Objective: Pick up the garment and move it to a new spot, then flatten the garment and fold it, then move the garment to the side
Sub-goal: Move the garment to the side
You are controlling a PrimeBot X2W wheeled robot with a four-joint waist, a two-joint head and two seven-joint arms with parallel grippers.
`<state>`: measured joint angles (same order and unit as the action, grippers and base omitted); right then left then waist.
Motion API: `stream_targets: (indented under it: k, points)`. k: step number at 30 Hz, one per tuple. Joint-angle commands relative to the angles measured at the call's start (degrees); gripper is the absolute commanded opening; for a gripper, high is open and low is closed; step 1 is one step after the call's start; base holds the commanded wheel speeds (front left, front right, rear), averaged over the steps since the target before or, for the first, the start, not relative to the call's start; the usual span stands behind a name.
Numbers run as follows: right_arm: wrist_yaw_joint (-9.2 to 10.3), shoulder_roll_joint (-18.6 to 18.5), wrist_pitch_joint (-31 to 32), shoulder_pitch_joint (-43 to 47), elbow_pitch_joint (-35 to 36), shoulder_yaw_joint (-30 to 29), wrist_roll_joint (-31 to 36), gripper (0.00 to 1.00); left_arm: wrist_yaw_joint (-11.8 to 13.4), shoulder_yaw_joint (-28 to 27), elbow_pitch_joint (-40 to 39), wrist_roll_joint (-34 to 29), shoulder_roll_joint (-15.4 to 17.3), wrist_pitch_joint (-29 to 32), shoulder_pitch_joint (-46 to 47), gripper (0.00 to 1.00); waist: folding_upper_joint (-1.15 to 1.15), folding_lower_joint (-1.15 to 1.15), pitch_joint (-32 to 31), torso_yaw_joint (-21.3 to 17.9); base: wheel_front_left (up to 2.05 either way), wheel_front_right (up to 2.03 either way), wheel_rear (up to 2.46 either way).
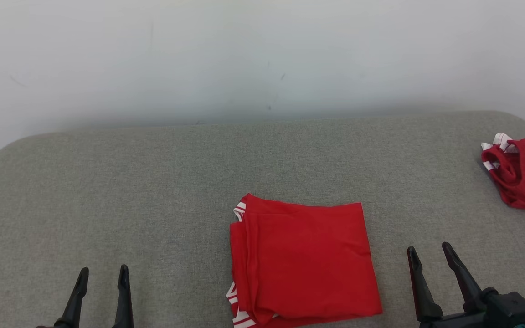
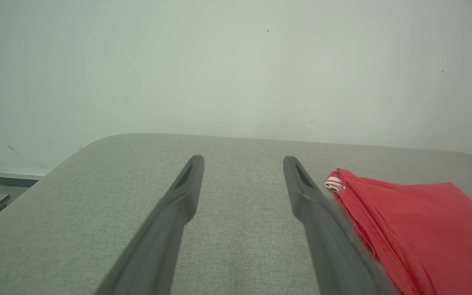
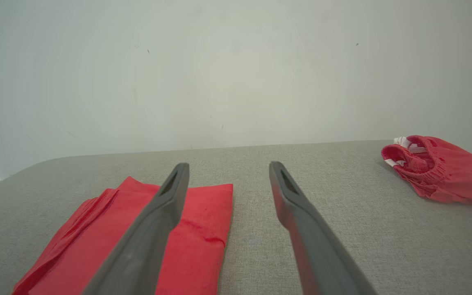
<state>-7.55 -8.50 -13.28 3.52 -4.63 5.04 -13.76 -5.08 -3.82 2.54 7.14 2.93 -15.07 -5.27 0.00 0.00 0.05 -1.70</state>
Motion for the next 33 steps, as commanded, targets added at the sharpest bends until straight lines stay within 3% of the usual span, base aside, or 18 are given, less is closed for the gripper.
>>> stream_targets:
  k: [1,18,28,33]
  points:
    - [0.17,-0.01,-0.05,0.18,0.14,0.05,0.22,1.00,0.06,-0.13,0.06,0.48,0.07,-0.09,-0.69,1.00,0.00,0.00,-0.09,-0.02,0.00,0.00,0.00]
    - [0.17,-0.20,-0.84,-1.66,-0.92,1.68,-0.01,1.00,0.22,-0.45,0.30,0.64,0.07,-0.09,-0.79,1.00,0.00,0.00,-0.12,0.02,0.00,0.00,0.00]
    - [0.17,-0.53,1.25,-11.25,-4.54,3.82,1.07,1.00,0.72,0.07,0.19,0.20,0.05,-0.09,0.75,1.00,0.00,0.00,1.81,0.22,0.00,0.00,0.00]
    - [0.17,-0.27,3.34,-16.76,-9.87,3.49,1.78,1.00,0.42,0.74,0.57,-0.20,0.05,-0.10,2.06,1.00,0.00,0.00,3.50,1.47,0.00,0.00,0.00]
